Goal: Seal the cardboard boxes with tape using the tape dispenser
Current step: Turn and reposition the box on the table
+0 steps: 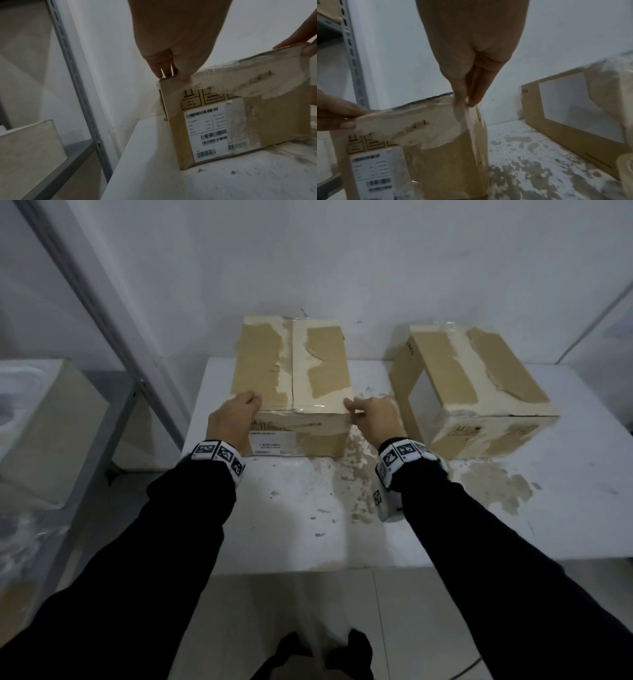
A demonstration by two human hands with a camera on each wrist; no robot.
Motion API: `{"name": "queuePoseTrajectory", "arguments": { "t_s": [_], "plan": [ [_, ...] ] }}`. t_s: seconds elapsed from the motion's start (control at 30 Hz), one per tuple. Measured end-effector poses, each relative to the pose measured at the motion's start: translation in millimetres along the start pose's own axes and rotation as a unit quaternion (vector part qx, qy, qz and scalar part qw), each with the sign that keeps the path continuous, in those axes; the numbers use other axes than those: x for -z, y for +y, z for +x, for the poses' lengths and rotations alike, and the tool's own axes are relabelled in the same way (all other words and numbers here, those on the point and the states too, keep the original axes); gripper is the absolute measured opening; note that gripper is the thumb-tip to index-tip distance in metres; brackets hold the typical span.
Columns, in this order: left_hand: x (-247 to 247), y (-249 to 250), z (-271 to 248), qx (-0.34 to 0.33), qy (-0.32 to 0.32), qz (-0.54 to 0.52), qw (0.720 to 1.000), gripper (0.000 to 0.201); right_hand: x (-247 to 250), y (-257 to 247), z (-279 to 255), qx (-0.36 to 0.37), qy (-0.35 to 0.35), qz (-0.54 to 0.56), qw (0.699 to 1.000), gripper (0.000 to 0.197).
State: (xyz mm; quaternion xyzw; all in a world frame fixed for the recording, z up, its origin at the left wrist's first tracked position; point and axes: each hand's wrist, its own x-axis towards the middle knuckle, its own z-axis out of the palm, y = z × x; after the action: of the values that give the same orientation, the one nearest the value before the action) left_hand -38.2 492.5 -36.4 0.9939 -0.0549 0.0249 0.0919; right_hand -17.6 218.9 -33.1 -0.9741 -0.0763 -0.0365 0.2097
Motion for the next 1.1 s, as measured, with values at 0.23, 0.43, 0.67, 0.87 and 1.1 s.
{"name": "queuePoseTrajectory", "arguments": {
  "t_s": [0.23, 0.43, 0.67, 0.87, 1.1],
  "plan": [
    [1, 3, 1, -0.017, -0.023, 0.011, 1.000, 0.064, -12, 7, 1, -0.008, 0.007, -0.019, 1.000, 0.030],
    [0, 3, -1, -0.017, -0.023, 0.011, 1.000, 0.060, -11, 7, -5, -0.015, -0.022, -0.018, 0.999, 0.041],
    [-3, 10, 1, -0.024, 0.007, -0.073, 0.997, 0.050, 30, 32, -42, -0.037, -0.048, 0.155, 0.986, 0.070],
    [-21, 94, -22, -0.115, 0.142, -0.174, 0.968, 0.043, 61, 118, -82, -0.181, 0.051, 0.100, 0.977, 0.029],
    [-89, 195, -45, -0.092, -0.064, -0.212, 0.971, 0.031, 50, 164, -130, -0.232, -0.247, 0.000, 0.941, 0.048]
  ]
}}
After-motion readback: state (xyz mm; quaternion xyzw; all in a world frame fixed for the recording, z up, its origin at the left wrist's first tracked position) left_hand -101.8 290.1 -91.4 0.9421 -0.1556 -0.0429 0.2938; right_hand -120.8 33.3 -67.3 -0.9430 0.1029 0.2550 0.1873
